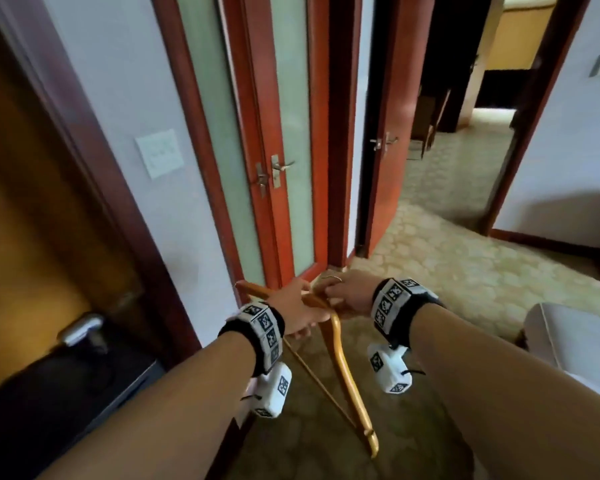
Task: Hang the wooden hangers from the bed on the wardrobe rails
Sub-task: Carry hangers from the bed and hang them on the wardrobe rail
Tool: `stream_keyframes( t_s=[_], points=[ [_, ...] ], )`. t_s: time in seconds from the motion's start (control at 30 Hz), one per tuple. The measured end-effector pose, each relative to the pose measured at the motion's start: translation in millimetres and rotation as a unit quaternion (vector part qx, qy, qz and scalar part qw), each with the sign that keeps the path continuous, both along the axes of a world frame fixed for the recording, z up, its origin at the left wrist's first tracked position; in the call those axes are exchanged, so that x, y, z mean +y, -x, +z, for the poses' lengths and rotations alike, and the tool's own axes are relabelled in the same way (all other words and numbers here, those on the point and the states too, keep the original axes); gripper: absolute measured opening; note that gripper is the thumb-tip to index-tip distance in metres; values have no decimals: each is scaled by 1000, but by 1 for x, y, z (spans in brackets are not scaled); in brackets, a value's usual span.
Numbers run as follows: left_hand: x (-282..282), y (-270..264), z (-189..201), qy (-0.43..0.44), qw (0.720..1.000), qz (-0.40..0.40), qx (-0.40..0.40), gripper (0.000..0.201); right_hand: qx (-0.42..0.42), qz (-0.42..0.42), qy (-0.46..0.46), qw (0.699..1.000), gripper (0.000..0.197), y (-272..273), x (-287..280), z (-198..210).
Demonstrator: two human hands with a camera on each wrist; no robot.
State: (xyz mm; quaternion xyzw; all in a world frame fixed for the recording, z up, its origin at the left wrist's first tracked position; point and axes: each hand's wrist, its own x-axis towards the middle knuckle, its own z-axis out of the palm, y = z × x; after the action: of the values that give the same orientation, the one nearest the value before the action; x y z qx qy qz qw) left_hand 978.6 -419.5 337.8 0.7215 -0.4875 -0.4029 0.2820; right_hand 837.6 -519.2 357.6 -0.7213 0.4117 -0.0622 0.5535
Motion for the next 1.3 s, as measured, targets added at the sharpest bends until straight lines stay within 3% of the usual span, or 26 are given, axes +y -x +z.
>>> stream_keyframes(
  t_s=[0.07,0.17,0.37,0.47,0.57,0.67,0.77,0.87,1.03,1.17,1.3],
  points=[
    [24,-31,15,-1,999,-2,-54,24,-3,40,0,999,27,-37,17,17],
    [54,-73,41,-10,998,14,-64,12,-4,112,37,993,27,-85,36,42],
    [106,-130,73,-42,991,109,-65,39,-14,241,53,969,16,-150,67,82],
    [134,-150,90,-52,988,137,-55,43,-29,334,63,940,13,-176,80,104],
    [164,-171,113,-37,981,185,-52,42,-90,384,22,919,24,-205,94,126],
    [192,-187,131,-26,968,240,-70,35,-152,409,41,899,18,-226,112,149],
    [216,-197,146,-11,950,293,-111,22,-201,418,-7,886,18,-248,133,167],
    [235,-212,167,16,925,344,-160,22,-222,393,-40,891,18,-278,159,183],
    [267,-245,214,54,895,420,-140,47,-230,349,-38,908,11,-337,196,220],
    [305,-278,263,88,870,445,-195,38,-230,344,-23,910,20,-382,221,254],
    [343,-316,312,99,836,455,-292,23,-235,370,48,898,11,-427,252,291]
  ],
)
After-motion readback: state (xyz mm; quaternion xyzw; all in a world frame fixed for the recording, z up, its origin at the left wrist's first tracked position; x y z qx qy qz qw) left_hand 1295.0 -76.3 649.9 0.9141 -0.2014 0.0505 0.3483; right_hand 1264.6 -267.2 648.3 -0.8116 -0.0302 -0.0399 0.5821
